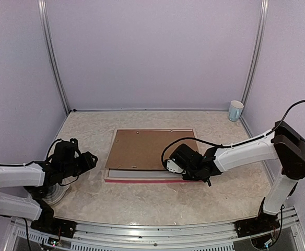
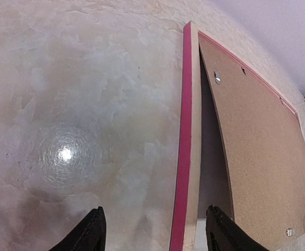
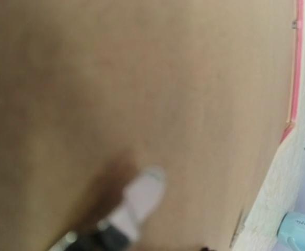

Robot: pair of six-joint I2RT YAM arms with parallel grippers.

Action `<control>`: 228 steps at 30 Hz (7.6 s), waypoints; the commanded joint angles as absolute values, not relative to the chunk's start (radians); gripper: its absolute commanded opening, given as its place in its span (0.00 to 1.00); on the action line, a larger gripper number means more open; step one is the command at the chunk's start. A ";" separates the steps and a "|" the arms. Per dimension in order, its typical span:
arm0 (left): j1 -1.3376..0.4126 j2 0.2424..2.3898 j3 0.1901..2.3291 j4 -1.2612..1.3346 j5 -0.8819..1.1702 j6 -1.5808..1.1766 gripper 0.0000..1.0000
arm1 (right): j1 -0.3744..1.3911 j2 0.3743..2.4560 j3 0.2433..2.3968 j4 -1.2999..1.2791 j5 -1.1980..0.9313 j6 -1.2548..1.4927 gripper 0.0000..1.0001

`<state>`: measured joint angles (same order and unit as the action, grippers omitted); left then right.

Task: Put the photo into the frame
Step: Place the backboard on the frame body, then place the photo frame at the center of the board.

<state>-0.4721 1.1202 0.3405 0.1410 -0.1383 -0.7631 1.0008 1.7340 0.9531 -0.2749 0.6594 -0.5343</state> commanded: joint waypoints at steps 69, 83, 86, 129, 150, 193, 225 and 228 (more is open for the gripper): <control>-0.482 1.113 0.302 0.171 -0.125 -0.793 0.65 | 0.951 1.899 1.216 -0.657 0.457 -0.272 0.55; -0.494 1.117 0.304 0.171 -0.128 -0.793 0.65 | 0.951 1.898 1.269 -0.743 0.305 -0.271 0.61; -0.495 1.115 0.304 0.169 -0.129 -0.795 0.65 | 0.953 1.882 1.278 -0.754 0.292 -0.269 0.62; -0.540 1.155 0.383 0.133 -0.175 -0.785 0.73 | 0.861 1.697 1.278 -0.639 0.352 -0.163 0.98; -0.497 1.569 0.729 0.137 -0.133 -0.639 0.96 | 0.599 1.638 1.151 -0.356 0.185 0.128 0.96; -0.476 1.645 0.578 0.240 -0.107 -0.703 0.35 | 0.443 1.816 1.060 -0.113 -0.225 0.324 0.65; -0.437 1.636 0.767 0.165 -0.129 -0.637 0.64 | 0.442 1.882 1.087 -0.076 -0.174 0.359 0.61; -0.428 1.692 0.794 0.200 -0.093 -0.612 0.67 | 0.443 1.893 1.089 -0.056 -0.190 0.354 0.58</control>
